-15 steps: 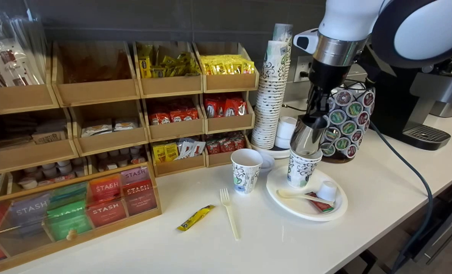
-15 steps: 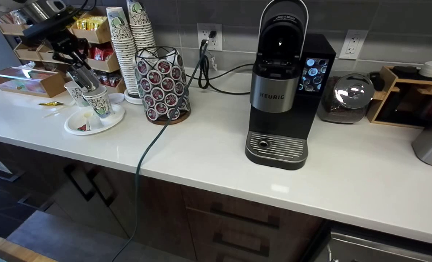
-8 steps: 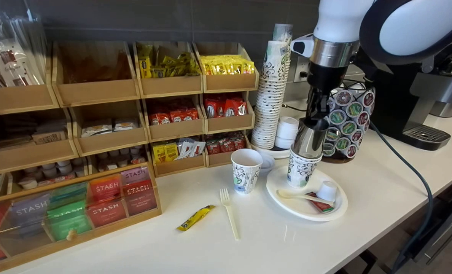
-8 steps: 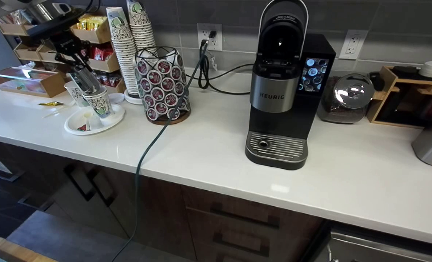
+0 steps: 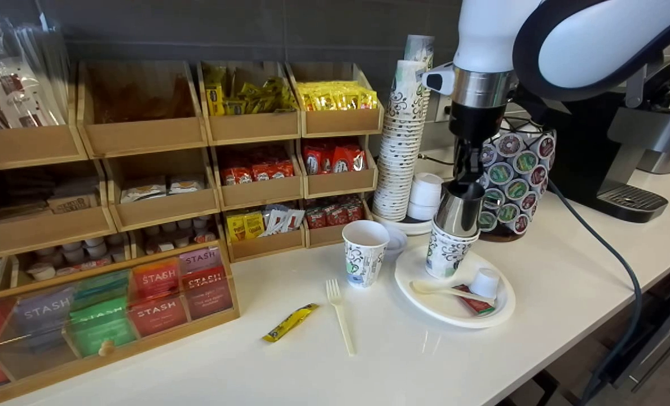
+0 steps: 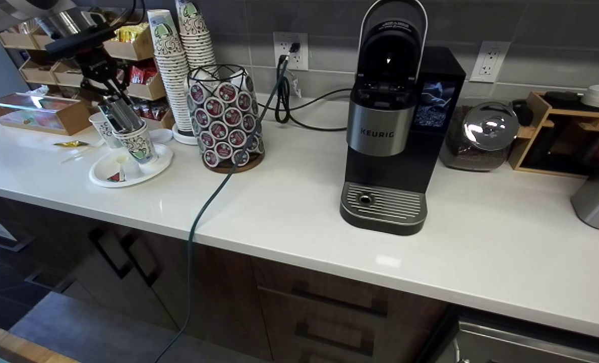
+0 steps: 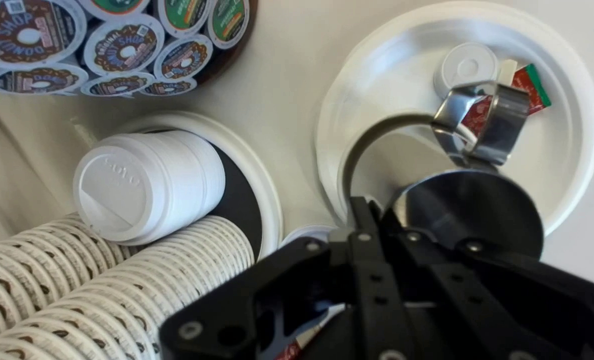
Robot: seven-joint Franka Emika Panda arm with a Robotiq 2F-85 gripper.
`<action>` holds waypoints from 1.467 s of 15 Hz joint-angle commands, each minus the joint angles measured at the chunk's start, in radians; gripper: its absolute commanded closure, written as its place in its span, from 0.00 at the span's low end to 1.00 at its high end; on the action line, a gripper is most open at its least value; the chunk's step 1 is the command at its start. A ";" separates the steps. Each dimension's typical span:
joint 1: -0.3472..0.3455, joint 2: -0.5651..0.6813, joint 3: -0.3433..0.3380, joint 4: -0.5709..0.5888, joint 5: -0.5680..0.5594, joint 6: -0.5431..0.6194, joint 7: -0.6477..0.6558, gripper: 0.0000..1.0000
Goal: Put the silver cup inside the paper cups on the white plate
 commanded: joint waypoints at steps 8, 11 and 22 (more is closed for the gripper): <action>0.009 -0.072 -0.003 0.011 0.016 -0.012 -0.003 0.26; 0.009 -0.168 0.006 -0.067 0.012 0.004 -0.048 0.04; 0.065 -0.659 0.035 -0.634 0.143 0.217 0.272 0.00</action>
